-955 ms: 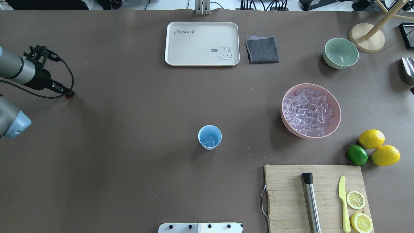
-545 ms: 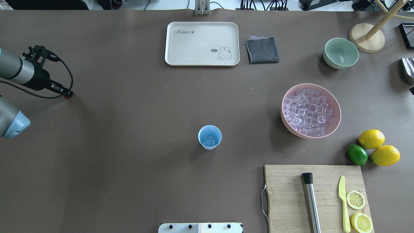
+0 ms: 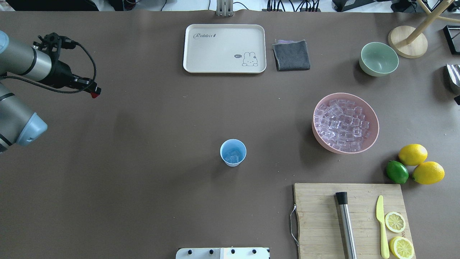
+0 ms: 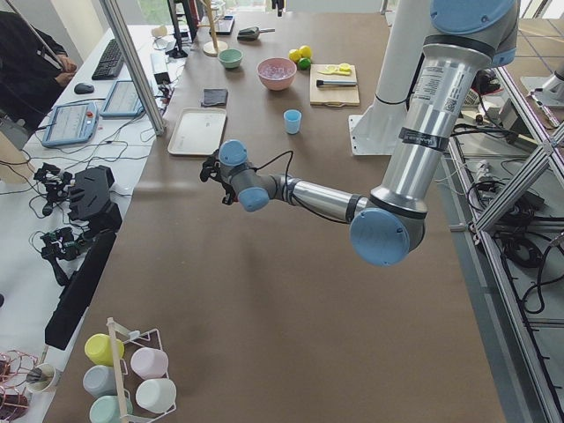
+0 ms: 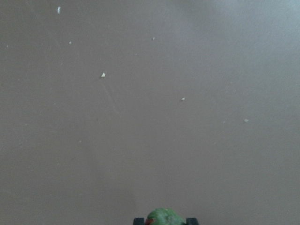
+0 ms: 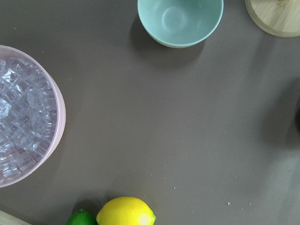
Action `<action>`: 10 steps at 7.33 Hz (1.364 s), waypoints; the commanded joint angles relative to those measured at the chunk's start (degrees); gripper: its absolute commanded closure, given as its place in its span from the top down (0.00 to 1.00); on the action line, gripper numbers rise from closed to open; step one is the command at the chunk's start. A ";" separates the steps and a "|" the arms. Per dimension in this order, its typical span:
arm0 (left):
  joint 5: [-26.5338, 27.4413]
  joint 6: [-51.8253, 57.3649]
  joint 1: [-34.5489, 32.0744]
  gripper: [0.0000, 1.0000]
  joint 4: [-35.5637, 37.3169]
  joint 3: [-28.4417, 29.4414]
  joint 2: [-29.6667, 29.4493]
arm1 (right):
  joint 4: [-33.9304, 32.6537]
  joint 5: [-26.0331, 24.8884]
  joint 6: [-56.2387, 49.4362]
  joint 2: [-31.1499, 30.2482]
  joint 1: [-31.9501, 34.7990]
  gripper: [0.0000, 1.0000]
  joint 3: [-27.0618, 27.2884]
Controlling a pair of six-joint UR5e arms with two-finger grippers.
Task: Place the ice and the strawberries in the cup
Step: 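Lift the strawberry and carry it over the light-blue cup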
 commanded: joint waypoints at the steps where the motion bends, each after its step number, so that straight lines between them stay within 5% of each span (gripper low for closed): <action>1: 0.35 -12.86 5.37 0.00 5.37 -8.34 -3.31 | 0.07 0.28 0.00 -0.15 0.00 1.00 0.00; 4: 8.58 -25.89 16.53 0.00 14.23 -15.57 -11.01 | 0.07 0.28 0.09 -0.23 0.00 1.00 -0.09; 6: 14.21 -29.34 23.48 0.00 19.44 -15.06 -18.16 | 0.07 0.37 0.09 -0.23 0.00 1.00 -0.09; 10: 18.19 -29.26 27.98 0.00 19.37 -12.42 -20.64 | 0.25 0.46 0.09 -0.67 0.00 1.00 0.26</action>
